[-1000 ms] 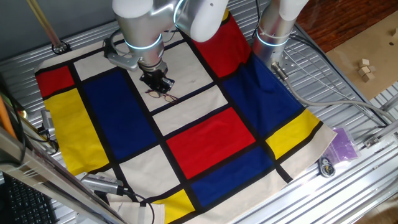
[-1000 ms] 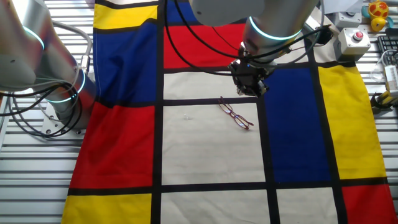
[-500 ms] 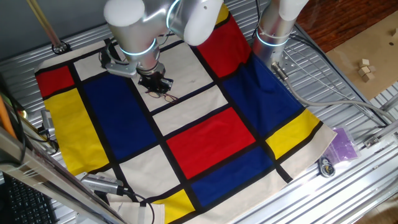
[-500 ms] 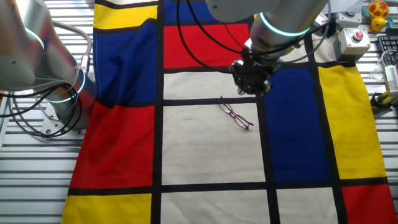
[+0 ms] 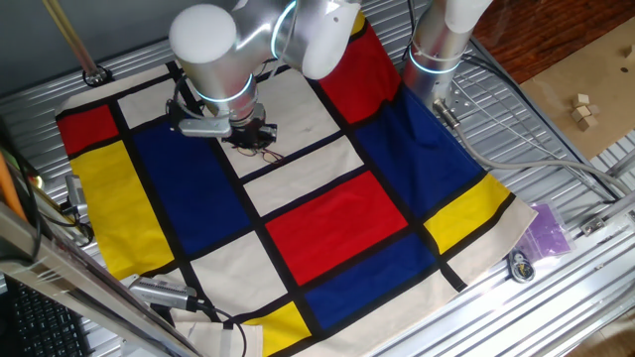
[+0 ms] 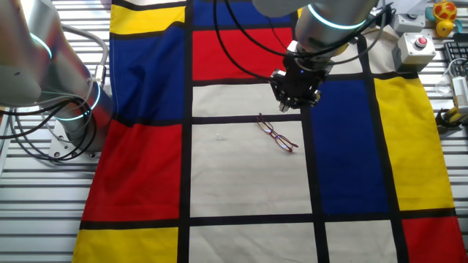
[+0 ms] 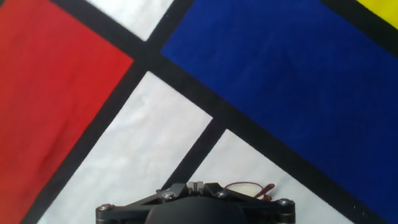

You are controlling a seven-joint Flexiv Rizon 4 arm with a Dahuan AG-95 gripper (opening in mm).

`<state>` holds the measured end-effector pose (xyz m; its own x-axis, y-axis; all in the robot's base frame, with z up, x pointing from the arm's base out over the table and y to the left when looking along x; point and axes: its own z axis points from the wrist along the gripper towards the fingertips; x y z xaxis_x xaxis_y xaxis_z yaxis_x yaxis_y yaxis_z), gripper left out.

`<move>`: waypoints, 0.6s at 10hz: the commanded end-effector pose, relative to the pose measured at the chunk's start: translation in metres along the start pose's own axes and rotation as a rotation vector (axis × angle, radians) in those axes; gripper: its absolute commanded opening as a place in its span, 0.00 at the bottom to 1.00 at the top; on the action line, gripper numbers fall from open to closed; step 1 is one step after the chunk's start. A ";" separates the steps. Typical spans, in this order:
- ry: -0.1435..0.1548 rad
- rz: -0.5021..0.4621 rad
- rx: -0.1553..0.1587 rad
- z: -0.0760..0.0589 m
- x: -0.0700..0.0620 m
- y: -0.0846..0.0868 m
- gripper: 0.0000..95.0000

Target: Unfold the leg of the glasses (with one hand)

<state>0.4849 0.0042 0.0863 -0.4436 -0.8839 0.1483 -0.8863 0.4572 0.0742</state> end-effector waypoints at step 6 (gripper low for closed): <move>0.015 -0.139 0.070 0.000 0.001 0.001 0.00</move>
<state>0.4847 0.0042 0.0852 -0.3536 -0.9227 0.1536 -0.9324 0.3608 0.0209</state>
